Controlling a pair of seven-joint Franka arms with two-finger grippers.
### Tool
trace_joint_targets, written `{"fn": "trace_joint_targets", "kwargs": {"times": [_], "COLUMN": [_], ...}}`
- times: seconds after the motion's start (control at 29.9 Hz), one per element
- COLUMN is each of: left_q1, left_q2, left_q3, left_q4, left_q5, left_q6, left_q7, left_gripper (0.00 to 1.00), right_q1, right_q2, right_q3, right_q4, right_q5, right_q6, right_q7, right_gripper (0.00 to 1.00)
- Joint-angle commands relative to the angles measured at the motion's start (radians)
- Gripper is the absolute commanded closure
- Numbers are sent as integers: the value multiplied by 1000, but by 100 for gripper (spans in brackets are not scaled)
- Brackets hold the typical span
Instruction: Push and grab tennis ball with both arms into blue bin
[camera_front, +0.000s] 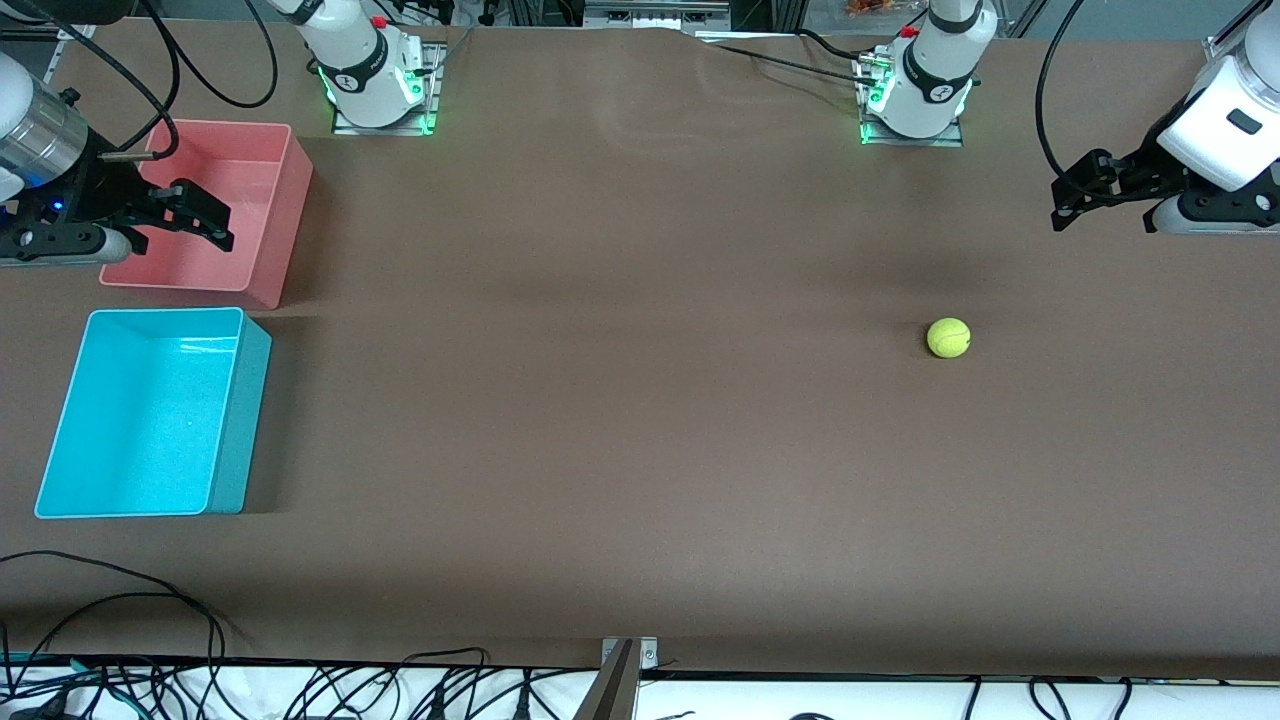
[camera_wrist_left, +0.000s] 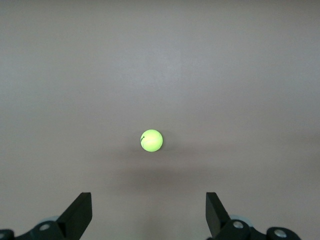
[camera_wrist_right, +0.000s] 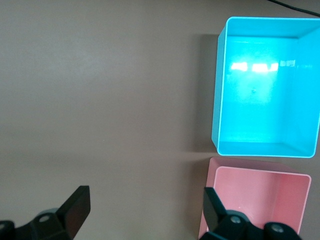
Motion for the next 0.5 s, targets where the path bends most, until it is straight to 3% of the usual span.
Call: {"fn": "trace_joint_targets", "kwargs": {"times": [0.0,0.47], "left_q1": [8,6], "left_q2": [7,10], "left_q3": [-2,-2], "left_q4": [16,24], "left_q5": [-19,-13], "left_q6": [-16,-28], "left_q7": [-19,-22], "left_gripper": [0,0], "right_q1": [-3,-3], "right_q2": [1,4], "right_q3": [0,0], "right_q4": [21,33], "right_q5": [20,21], "right_q6": [-21,-24], "right_q7": [-7,-13], "right_gripper": [0,0]}}
